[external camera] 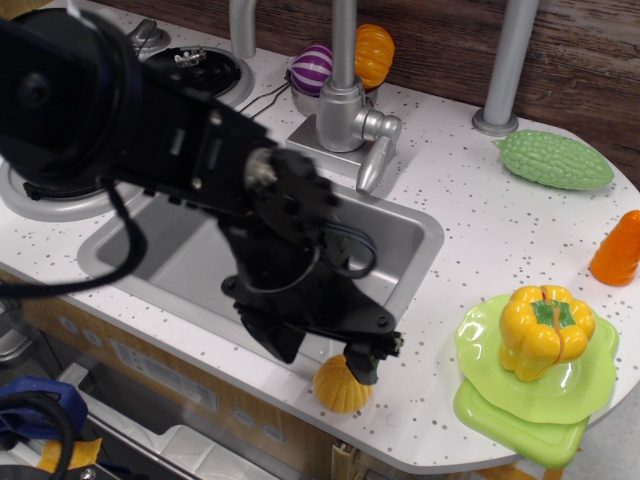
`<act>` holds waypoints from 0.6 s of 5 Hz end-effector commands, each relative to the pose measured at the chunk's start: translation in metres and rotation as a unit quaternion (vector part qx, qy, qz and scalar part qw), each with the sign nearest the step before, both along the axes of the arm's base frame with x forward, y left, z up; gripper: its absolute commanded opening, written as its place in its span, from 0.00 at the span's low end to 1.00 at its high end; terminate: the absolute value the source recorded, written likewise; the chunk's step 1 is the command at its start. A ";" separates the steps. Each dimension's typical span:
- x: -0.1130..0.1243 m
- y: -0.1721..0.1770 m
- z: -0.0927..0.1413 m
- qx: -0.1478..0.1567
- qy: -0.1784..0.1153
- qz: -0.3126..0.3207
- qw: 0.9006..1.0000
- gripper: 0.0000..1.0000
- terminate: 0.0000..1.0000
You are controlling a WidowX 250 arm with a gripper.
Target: Put corn in pot which is in sink
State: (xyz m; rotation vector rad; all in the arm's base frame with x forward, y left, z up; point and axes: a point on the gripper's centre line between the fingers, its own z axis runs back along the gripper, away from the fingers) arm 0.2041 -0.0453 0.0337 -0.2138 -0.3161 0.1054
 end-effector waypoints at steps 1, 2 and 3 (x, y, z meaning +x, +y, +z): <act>0.009 0.006 -0.006 -0.023 -0.032 0.003 0.999 1.00 0.00; 0.007 0.001 -0.012 0.000 -0.051 0.003 0.999 1.00 0.00; 0.007 -0.006 -0.014 0.042 -0.065 -0.004 0.997 1.00 0.00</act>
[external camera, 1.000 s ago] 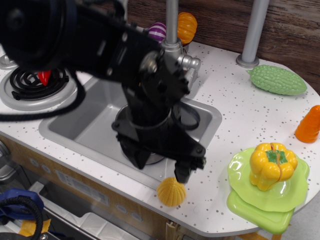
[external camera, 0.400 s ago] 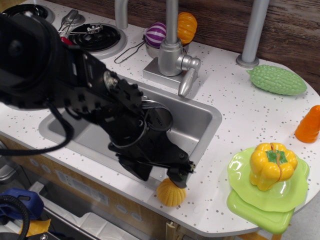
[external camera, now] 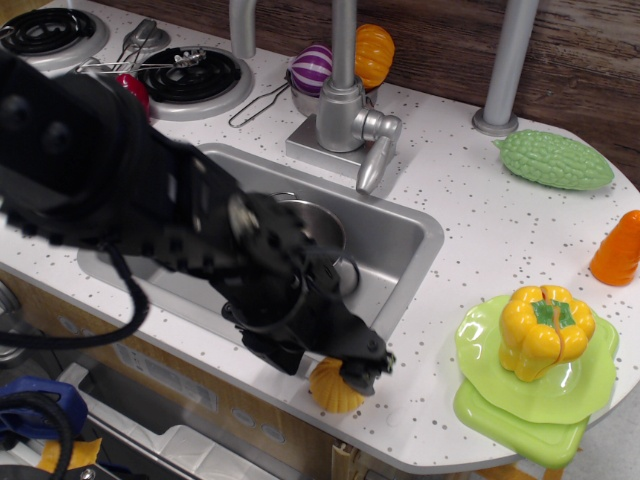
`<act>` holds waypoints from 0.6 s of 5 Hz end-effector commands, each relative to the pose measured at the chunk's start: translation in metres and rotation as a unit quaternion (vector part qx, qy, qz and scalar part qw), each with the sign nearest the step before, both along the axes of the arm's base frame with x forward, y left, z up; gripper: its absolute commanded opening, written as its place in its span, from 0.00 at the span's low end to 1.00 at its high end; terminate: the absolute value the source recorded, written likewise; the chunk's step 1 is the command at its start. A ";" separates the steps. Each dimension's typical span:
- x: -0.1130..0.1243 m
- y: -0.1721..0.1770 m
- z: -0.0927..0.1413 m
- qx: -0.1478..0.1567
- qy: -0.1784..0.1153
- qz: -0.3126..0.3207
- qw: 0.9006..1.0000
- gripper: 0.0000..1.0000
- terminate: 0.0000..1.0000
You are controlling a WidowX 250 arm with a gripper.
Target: Put corn in pot which is in sink
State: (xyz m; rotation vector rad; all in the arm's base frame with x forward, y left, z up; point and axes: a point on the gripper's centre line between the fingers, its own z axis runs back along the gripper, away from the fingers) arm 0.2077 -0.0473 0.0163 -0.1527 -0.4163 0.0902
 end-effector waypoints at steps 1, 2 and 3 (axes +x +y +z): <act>0.004 -0.005 0.001 0.015 -0.021 -0.008 1.000 1.00 0.00; 0.004 -0.003 0.001 0.018 -0.018 -0.011 1.000 0.00 0.00; 0.005 0.000 0.006 0.021 -0.012 -0.018 1.000 0.00 0.00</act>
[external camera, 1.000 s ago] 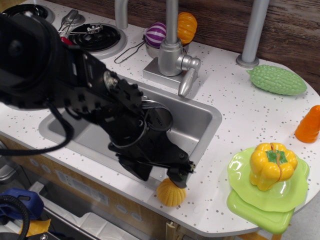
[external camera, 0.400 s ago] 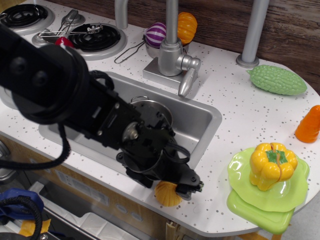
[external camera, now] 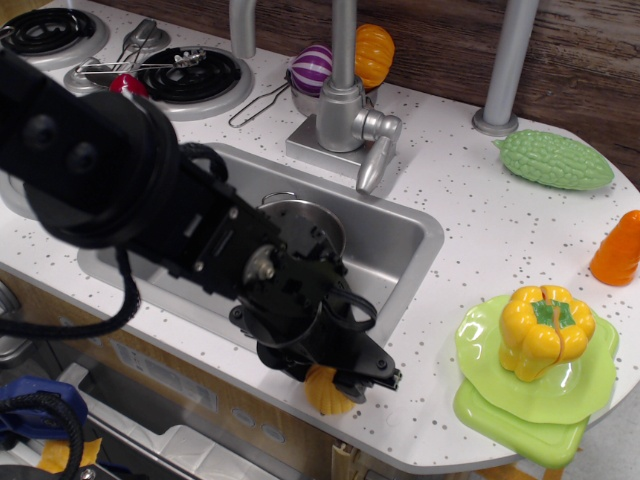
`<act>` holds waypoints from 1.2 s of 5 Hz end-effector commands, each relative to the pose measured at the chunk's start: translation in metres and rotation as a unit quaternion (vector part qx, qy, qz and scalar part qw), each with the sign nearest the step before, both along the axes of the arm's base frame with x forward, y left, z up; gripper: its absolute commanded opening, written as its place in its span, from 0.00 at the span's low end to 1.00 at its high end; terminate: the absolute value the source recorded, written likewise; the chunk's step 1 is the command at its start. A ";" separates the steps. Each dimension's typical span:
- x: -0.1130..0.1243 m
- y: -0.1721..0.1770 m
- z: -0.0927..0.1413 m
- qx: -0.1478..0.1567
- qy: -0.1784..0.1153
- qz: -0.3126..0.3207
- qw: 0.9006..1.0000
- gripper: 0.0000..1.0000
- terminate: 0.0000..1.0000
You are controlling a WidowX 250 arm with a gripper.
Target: Put corn in pot which is in sink
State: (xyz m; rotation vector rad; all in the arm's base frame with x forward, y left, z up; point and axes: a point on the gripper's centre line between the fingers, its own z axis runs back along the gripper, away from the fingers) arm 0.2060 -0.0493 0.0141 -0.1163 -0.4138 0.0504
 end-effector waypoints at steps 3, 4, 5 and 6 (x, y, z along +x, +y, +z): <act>0.034 0.040 0.051 0.043 0.014 -0.103 0.994 0.00 0.00; 0.049 0.059 0.057 0.073 0.010 -0.143 0.987 0.00 0.00; 0.067 0.077 0.055 0.079 -0.001 -0.180 0.981 0.00 0.00; 0.082 0.097 0.051 0.092 -0.011 -0.218 0.971 0.00 0.00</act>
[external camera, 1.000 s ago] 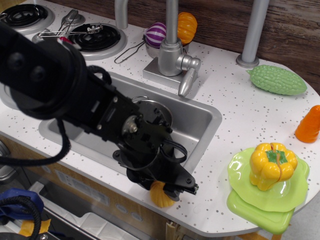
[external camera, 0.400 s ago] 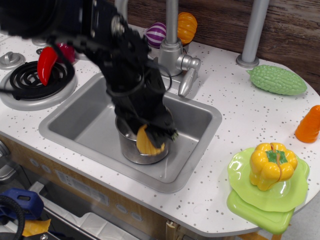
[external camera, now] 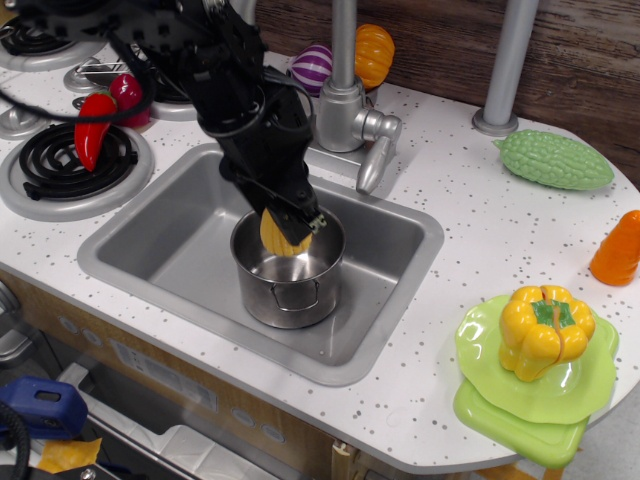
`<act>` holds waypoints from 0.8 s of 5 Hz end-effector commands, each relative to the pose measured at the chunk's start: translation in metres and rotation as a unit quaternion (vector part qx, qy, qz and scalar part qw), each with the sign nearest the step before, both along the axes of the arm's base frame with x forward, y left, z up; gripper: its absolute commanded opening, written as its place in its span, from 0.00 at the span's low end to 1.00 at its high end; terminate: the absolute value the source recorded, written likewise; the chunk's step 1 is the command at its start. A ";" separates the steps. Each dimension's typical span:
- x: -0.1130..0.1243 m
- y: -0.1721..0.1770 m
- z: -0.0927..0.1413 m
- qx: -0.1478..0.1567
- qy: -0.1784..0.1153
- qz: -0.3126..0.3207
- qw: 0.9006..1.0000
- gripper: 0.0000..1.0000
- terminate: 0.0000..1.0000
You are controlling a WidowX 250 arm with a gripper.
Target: Put corn in pot which is in sink
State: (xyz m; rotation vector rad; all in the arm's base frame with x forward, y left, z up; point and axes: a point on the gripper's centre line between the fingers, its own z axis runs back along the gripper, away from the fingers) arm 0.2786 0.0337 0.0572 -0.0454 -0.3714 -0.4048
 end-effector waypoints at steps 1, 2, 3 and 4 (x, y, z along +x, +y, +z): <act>0.020 0.030 0.002 0.038 -0.041 -0.041 0.998 0.00 0.00; 0.024 0.037 -0.004 0.034 -0.050 -0.062 0.996 1.00 0.00; 0.024 0.037 -0.004 0.034 -0.050 -0.062 0.996 1.00 0.00; 0.024 0.037 -0.004 0.034 -0.050 -0.062 0.996 1.00 0.00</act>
